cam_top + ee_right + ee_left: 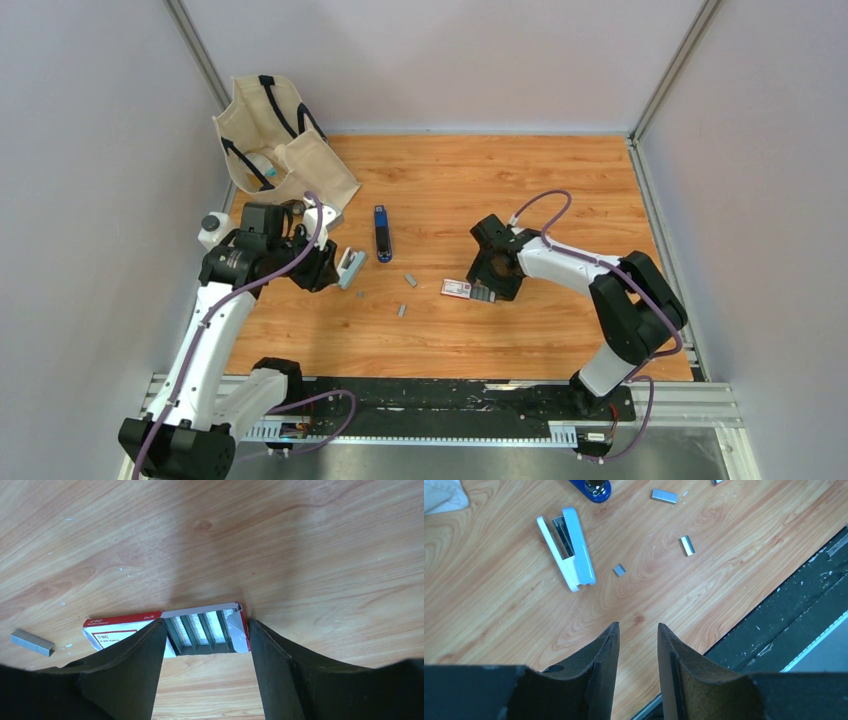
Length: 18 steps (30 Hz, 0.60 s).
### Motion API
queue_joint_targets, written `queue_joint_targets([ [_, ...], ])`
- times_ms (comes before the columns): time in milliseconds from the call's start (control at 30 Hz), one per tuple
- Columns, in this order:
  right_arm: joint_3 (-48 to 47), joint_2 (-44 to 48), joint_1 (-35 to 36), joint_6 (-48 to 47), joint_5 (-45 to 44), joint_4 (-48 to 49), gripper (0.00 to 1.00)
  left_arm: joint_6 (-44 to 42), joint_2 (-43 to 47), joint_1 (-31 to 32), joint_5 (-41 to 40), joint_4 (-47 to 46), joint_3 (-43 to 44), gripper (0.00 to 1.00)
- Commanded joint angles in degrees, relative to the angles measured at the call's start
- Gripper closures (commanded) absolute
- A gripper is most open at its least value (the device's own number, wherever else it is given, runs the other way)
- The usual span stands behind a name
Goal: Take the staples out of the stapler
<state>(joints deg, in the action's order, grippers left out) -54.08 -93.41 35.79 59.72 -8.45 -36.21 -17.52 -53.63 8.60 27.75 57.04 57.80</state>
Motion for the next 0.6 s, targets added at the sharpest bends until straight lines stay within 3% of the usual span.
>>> queue_joint_targets([
  [0,-0.58,-2.57,1.12,1.01,-0.16,0.35,0.32,-1.55,1.24,0.1,-0.94,-1.75,-1.11,0.57],
  [333,-3.74,-4.5,1.21,-4.35,0.89,1.14,0.31,-0.94,2.47,0.1,-1.73,-2.54,-2.6,0.57],
  [567,-2.95,-1.08,1.04,-5.75,-0.43,0.53,0.27,-1.12,2.65,0.1,-3.84,-2.98,-2.96,0.57],
])
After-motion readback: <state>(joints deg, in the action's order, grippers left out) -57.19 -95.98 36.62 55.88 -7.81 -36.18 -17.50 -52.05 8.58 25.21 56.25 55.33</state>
